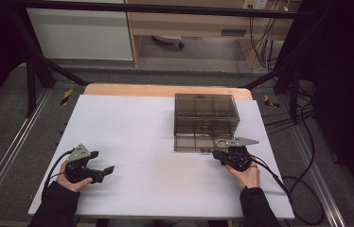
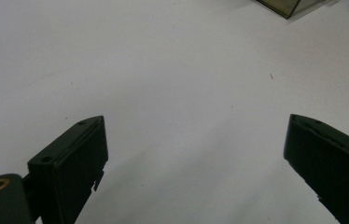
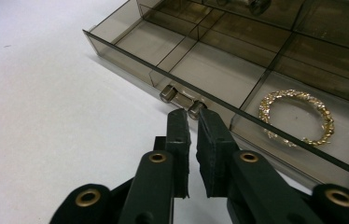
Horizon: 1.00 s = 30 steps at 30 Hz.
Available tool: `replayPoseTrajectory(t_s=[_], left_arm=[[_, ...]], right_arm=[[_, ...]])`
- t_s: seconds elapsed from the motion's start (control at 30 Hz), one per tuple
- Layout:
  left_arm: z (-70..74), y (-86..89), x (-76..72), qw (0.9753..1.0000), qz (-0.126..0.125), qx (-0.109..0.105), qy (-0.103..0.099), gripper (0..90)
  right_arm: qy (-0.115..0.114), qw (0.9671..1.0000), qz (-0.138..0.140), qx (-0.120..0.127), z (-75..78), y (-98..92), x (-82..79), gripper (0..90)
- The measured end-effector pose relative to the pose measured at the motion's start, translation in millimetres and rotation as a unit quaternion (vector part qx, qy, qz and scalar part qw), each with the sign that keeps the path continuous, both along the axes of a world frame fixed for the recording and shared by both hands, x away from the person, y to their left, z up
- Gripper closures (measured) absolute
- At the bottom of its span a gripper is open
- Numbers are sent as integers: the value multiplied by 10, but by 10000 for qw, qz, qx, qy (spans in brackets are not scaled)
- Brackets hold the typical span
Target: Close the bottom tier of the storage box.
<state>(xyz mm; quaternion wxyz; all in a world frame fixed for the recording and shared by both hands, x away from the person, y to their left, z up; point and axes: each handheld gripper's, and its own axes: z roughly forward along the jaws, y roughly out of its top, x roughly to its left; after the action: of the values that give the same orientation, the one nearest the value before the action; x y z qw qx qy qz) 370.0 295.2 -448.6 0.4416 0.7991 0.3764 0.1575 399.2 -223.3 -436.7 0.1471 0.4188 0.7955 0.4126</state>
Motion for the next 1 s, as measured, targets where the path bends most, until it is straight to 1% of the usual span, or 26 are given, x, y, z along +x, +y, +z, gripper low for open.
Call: replayPoseTrajectory(t_s=[0.13,0.23,0.5,1.0], left_arm=[[1,2,-2,10000,-4,-5,-3,63],[2,-1,-3,10000,-8,-9,-8,63],[-2,-3,-2,10000,-10,-1,1,63],[-2,-5,0,10000,-13,-6,4,64]], right_arm=[[31,10000,-3,27,-6,7,12,881],[26,10000,-5,2,-14,10,20,899],[68,10000,-23,-58,-64,34,69,900],[67,9998,-69,-146,-115,45,138,900]])
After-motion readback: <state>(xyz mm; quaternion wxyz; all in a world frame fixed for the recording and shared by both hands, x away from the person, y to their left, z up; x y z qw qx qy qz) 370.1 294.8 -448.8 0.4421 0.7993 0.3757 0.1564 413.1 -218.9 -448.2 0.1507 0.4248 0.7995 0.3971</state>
